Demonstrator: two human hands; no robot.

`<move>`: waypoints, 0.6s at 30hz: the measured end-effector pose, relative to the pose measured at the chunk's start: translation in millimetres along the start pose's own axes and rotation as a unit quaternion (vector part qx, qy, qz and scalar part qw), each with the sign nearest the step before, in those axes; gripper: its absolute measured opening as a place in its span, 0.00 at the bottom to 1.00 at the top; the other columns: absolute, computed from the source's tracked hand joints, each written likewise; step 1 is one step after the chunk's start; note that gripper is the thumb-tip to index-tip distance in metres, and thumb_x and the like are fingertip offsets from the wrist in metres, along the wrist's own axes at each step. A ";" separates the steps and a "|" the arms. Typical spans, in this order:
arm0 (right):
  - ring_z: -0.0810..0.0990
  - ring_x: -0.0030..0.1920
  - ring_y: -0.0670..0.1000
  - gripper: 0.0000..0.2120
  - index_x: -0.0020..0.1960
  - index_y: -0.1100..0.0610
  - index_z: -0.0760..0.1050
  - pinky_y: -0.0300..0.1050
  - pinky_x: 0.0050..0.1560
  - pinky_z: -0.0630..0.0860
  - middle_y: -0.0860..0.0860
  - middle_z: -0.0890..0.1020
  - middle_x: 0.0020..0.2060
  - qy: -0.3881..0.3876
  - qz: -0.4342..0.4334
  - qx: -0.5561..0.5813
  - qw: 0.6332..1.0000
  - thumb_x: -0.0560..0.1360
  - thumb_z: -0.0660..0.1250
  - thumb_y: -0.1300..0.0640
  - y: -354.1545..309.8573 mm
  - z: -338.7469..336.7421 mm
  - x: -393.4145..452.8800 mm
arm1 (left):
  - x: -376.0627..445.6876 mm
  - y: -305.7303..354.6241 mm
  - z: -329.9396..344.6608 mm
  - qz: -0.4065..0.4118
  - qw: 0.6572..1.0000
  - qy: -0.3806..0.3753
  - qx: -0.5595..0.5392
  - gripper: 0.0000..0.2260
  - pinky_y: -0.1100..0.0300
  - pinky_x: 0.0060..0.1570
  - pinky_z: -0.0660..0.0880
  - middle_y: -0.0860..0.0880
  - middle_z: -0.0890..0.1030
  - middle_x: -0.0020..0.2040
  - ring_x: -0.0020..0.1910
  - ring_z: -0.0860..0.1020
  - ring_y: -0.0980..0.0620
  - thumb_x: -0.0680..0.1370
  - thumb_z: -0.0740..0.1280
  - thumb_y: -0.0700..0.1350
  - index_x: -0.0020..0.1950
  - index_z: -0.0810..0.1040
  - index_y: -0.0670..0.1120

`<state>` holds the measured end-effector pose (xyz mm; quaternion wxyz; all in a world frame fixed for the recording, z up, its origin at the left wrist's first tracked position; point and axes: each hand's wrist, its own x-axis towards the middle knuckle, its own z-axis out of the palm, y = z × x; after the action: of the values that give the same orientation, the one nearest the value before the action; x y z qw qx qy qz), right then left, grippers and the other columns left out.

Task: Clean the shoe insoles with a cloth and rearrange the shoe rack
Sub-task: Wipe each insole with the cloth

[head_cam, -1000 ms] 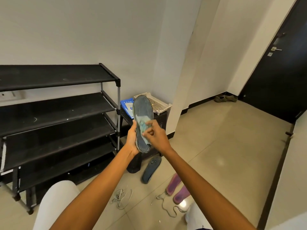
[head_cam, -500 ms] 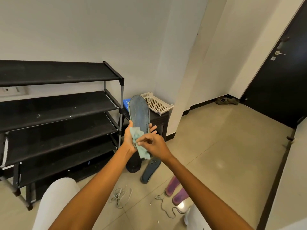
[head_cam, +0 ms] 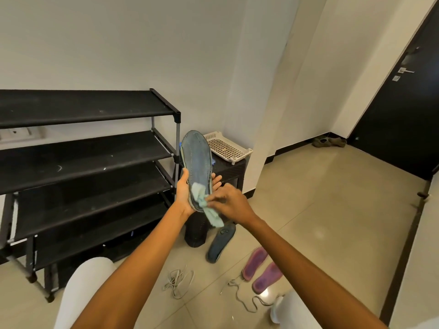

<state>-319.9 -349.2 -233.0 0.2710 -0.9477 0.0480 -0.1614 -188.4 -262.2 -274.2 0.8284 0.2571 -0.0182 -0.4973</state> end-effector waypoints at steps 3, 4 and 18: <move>0.72 0.45 0.48 0.09 0.52 0.51 0.83 0.44 0.42 0.68 0.50 0.83 0.45 0.119 0.082 0.007 0.989 0.72 0.71 0.53 3.9 -4.3 15.5 | 0.6 -6.0 7.3 0.023 0.999 -0.007 0.030 0.34 0.48 0.48 0.79 0.41 0.83 0.50 0.46 0.83 0.44 0.77 0.52 0.67 0.49 0.84 0.40; 0.72 0.47 0.49 0.09 0.53 0.50 0.82 0.43 0.42 0.68 0.50 0.83 0.46 0.111 0.097 -0.025 0.989 0.73 0.70 0.53 3.2 -0.8 19.7 | 1.4 -8.6 10.1 0.023 0.999 -0.010 0.028 0.34 0.48 0.48 0.79 0.41 0.83 0.49 0.45 0.83 0.44 0.77 0.52 0.67 0.48 0.85 0.40; 0.77 0.50 0.49 0.07 0.51 0.49 0.81 0.44 0.44 0.75 0.48 0.83 0.46 0.170 0.220 0.050 0.959 0.74 0.67 0.53 -8.6 27.3 32.1 | 19.8 9.0 5.6 0.062 0.998 0.004 0.017 0.34 0.49 0.59 0.73 0.39 0.76 0.62 0.57 0.77 0.43 0.76 0.52 0.68 0.58 0.80 0.41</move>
<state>-280.5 -334.1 -241.3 0.3345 -0.8577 0.2925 -0.2589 -172.7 -277.6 -269.8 0.8532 0.2713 -0.0394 -0.4437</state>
